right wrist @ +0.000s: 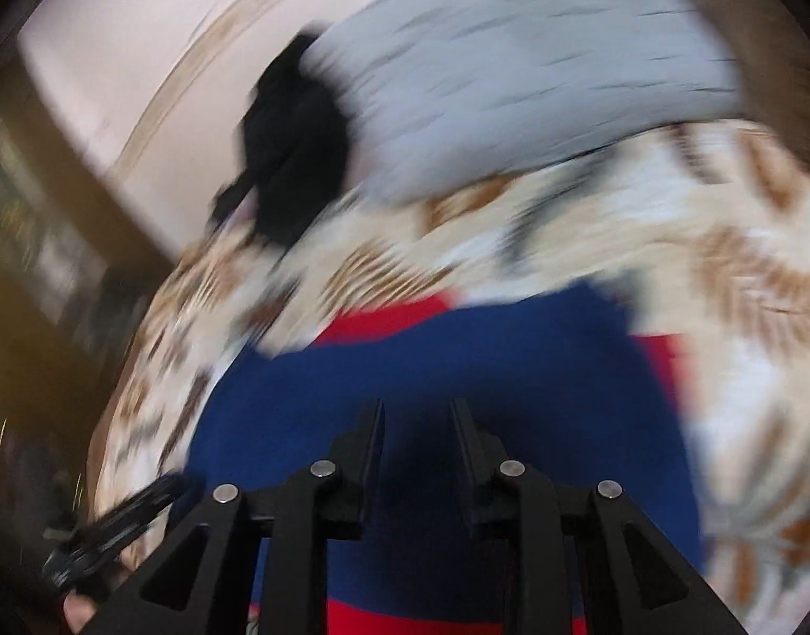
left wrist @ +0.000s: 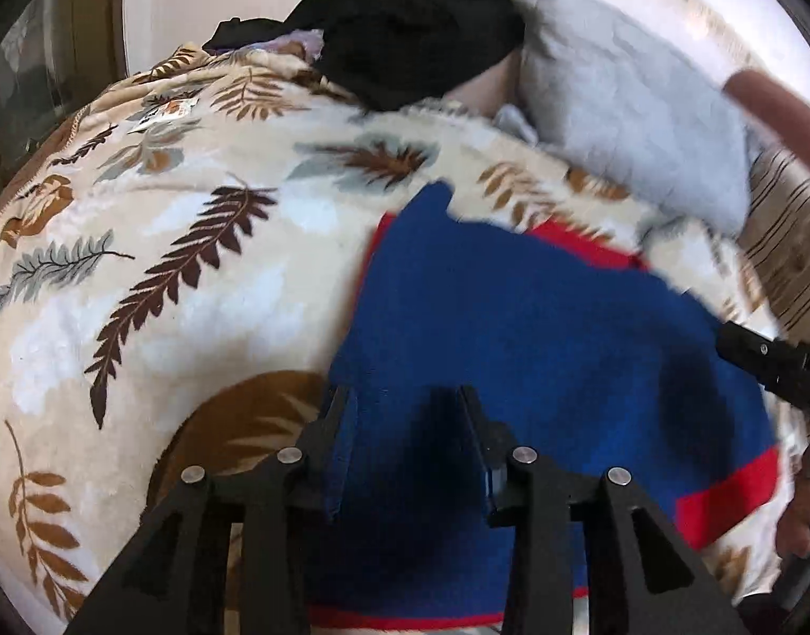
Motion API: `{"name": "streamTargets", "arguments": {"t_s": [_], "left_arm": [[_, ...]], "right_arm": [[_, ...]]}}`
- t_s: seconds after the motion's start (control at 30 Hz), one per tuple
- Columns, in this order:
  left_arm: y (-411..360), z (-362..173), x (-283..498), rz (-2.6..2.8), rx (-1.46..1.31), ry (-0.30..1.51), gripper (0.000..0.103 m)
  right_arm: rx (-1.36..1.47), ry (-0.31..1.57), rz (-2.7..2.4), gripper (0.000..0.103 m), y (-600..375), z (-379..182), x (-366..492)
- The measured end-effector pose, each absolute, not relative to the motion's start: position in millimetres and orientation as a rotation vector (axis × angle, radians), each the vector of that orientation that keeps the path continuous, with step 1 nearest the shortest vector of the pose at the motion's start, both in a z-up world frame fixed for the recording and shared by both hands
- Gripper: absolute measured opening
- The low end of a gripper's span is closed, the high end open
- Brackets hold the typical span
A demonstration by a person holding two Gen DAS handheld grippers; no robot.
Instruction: Fold small clothes
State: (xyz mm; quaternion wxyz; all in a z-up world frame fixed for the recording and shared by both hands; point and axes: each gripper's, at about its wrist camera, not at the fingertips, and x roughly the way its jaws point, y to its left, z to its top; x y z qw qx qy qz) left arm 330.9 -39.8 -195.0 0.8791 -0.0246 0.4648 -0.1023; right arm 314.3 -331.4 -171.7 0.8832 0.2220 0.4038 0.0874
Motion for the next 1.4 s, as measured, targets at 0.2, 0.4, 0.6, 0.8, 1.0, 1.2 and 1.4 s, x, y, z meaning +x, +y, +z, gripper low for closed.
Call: {"name": "streamTargets", "arguments": {"t_s": [0.2,0.4,0.6,0.8,1.0,1.2,1.4], "left_arm": [[-22,-213,354,-0.136,-0.08,1.009,0.049],[-4,-206,354,-0.148,-0.187,1.018,0.051],[1,-191,349,-0.117,-0.122,0.96,0.051],[6,-198,351,-0.095,-0.076,0.983,0.051],[1,-192,346,-0.1,-0.061,0.949,0.051],[-13,-176,329,-0.125,-0.006,0.872,0.051],[-35,-167,317,-0.141,0.049,0.825,0.051]], "right_arm": [[0.403,1.068,0.255,0.029,-271,-222,375],[0.44,1.024,0.286,0.029,-261,-201,400],[0.409,1.091,0.415,0.029,-194,-206,452],[0.384,1.15,0.389,0.029,-146,-230,513],[0.453,1.069,0.415,0.029,-163,-206,499],[0.398,0.997,0.366,0.029,-214,-181,427],[0.33,1.013,0.232,0.029,-273,-189,348]]}}
